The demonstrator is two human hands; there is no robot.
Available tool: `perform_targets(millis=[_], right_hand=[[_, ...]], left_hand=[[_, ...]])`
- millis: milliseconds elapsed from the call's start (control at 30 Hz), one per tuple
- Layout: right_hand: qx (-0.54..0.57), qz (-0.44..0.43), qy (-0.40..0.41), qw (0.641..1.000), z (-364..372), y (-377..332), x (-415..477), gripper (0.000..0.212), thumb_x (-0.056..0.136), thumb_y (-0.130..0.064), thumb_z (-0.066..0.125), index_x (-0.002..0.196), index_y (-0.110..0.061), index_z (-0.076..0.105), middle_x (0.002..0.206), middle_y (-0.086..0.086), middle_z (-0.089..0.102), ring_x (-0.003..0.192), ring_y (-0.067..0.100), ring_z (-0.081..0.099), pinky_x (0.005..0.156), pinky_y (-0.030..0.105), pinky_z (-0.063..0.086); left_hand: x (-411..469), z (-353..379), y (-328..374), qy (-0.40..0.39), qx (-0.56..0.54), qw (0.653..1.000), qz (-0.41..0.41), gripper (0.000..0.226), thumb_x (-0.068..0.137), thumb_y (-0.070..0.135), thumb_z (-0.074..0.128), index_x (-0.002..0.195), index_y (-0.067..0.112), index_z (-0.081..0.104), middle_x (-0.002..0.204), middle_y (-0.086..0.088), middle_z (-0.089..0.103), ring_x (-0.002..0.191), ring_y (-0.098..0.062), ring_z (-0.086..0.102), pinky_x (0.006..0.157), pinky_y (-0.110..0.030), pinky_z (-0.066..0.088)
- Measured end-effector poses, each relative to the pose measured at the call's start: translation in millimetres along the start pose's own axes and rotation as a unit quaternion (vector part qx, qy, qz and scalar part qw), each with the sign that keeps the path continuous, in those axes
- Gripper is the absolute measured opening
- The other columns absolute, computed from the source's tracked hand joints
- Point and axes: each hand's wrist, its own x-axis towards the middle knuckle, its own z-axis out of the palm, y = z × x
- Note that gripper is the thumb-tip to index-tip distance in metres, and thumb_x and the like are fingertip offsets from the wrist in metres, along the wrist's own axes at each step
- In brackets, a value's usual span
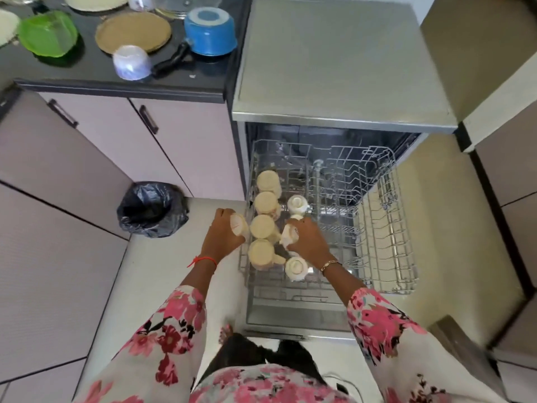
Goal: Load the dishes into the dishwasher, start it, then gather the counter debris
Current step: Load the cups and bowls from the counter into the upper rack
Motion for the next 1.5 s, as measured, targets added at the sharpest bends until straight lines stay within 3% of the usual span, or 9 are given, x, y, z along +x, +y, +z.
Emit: perform_targets(millis=[233, 367, 533, 800, 1067, 1200, 1333, 1500], right_hand=[[0.023, 0.017, 0.022, 0.999, -45.3, 40.1, 51.8, 0.066, 0.07, -0.007, 0.075, 0.131, -0.012, 0.049, 0.122, 0.019, 0.047, 0.114, 0.033, 0.047, 0.092, 0.035, 0.04], [0.026, 0.037, 0.032, 0.998, -55.9, 52.4, 97.9, 0.07, 0.072, -0.009, 0.075, 0.135, -0.014, 0.045, 0.129, 0.018, 0.043, 0.116, 0.032, 0.048, 0.092, 0.04, 0.046], [-0.027, 0.032, 0.025, 0.999, -51.7, 66.2, 167.9, 0.071, 0.072, -0.011, 0.075, 0.135, -0.013, 0.044, 0.133, 0.018, 0.044, 0.12, 0.035, 0.046, 0.1, 0.044, 0.042], [-0.072, 0.016, 0.003, 0.997, -22.6, 82.4, 242.5, 0.071, 0.076, -0.011, 0.072, 0.139, -0.022, 0.04, 0.141, 0.011, 0.039, 0.128, 0.031, 0.038, 0.096, 0.039, 0.044], [-0.164, -0.016, -0.029, 0.986, 6.5, 92.2, 275.1, 0.074, 0.075, -0.015, 0.072, 0.14, -0.023, 0.037, 0.146, 0.011, 0.032, 0.135, 0.035, 0.028, 0.105, 0.047, 0.036], [-0.166, -0.018, -0.024, 0.986, 13.6, 93.4, 278.5, 0.072, 0.074, -0.009, 0.072, 0.138, -0.019, 0.04, 0.143, 0.013, 0.035, 0.132, 0.035, 0.032, 0.098, 0.043, 0.043], [-0.164, 0.004, -0.037, 0.986, 18.8, 101.4, 276.2, 0.072, 0.074, -0.018, 0.075, 0.137, -0.02, 0.04, 0.134, 0.013, 0.044, 0.121, 0.035, 0.045, 0.092, 0.042, 0.046], [-0.168, 0.022, -0.044, 0.985, 26.3, 104.0, 278.2, 0.075, 0.075, -0.027, 0.074, 0.139, -0.02, 0.037, 0.137, 0.014, 0.042, 0.124, 0.035, 0.045, 0.102, 0.045, 0.036]], left_hand=[[45.9, 20.4, 40.7, -0.011, -0.001, 1.0, 0.007, 0.059, 0.067, 0.008, 0.076, 0.118, -0.002, 0.048, 0.12, -0.018, 0.044, 0.105, -0.033, 0.05, 0.08, -0.025, 0.034], [83.7, 31.5, 51.0, -0.002, -0.012, 1.0, 0.014, 0.058, 0.068, 0.009, 0.075, 0.118, 0.0, 0.048, 0.12, -0.017, 0.046, 0.103, -0.033, 0.051, 0.078, -0.032, 0.039], [128.3, 41.8, 49.8, 0.002, -0.013, 1.0, 0.023, 0.062, 0.067, 0.009, 0.075, 0.122, 0.002, 0.046, 0.123, -0.014, 0.045, 0.104, -0.03, 0.052, 0.079, -0.03, 0.041], [171.6, 52.5, 38.0, 0.018, -0.017, 0.999, 0.037, 0.064, 0.063, 0.009, 0.078, 0.118, 0.003, 0.047, 0.119, -0.012, 0.046, 0.1, -0.027, 0.052, 0.073, -0.03, 0.042], [184.5, 61.0, 27.3, 0.016, -0.021, 0.999, 0.037, 0.067, 0.062, 0.01, 0.08, 0.121, 0.005, 0.047, 0.12, -0.011, 0.047, 0.102, -0.025, 0.052, 0.074, -0.026, 0.039], [185.9, 61.1, 28.2, 0.015, -0.026, 0.999, 0.039, 0.069, 0.062, 0.009, 0.08, 0.122, 0.004, 0.047, 0.12, -0.012, 0.047, 0.102, -0.026, 0.052, 0.075, -0.026, 0.039], [188.6, 59.8, 29.9, 0.018, -0.027, 0.999, 0.034, 0.069, 0.062, 0.008, 0.08, 0.122, 0.005, 0.047, 0.121, -0.011, 0.047, 0.103, -0.025, 0.052, 0.075, -0.025, 0.039], [192.0, 59.2, 28.5, 0.018, -0.024, 0.999, 0.033, 0.07, 0.061, 0.009, 0.08, 0.122, 0.005, 0.047, 0.121, -0.011, 0.047, 0.103, -0.024, 0.052, 0.075, -0.024, 0.039]])
